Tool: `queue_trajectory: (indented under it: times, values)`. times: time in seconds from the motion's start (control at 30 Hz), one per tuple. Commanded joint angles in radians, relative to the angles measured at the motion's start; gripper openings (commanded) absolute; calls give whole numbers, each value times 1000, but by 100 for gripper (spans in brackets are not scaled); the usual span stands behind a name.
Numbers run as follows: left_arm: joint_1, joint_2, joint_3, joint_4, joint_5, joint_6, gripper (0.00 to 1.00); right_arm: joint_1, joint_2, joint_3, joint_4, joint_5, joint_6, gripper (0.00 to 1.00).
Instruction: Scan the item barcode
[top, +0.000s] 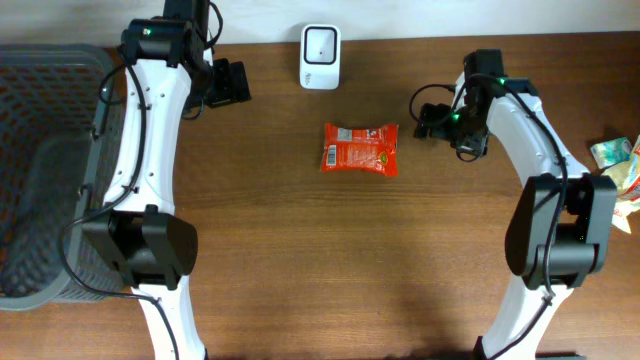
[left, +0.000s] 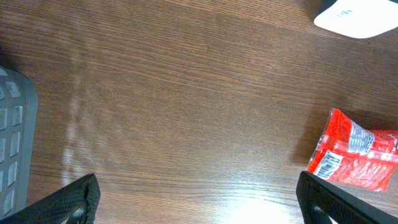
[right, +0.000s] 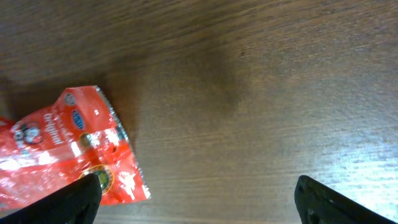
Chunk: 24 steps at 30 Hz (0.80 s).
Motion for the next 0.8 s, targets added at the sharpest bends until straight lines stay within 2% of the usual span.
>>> queue_trajectory:
  times: [0.0, 0.13, 0.23, 0.43, 0.53, 0.57, 0.67, 0.7, 0.77]
  values:
    - [0, 6, 2, -1, 8, 5, 99, 15, 48, -10, 28, -95, -87, 99]
    - [0, 6, 2, -1, 8, 5, 99, 27, 86, -10, 124, -145, -93, 99]
    - [0, 6, 2, -2, 8, 5, 99, 44, 96, -10, 183, -395, -205, 99]
    - [0, 6, 2, -2, 7, 5, 99, 70, 159, -12, 247, -396, -204, 99]
    - [0, 6, 2, -1, 8, 5, 99, 87, 224, -12, 246, -472, -205, 99]
    - [0, 6, 2, -1, 8, 5, 99, 100, 240, -12, 247, -471, -206, 91]
    - [0, 6, 2, -1, 7, 5, 99, 117, 246, -11, 251, -472, -200, 18]
    - [0, 6, 2, -1, 8, 5, 99, 111, 246, -9, 247, -471, -189, 4]
    - [0, 6, 2, -2, 7, 5, 99, 80, 238, 9, 218, -472, -123, 4]
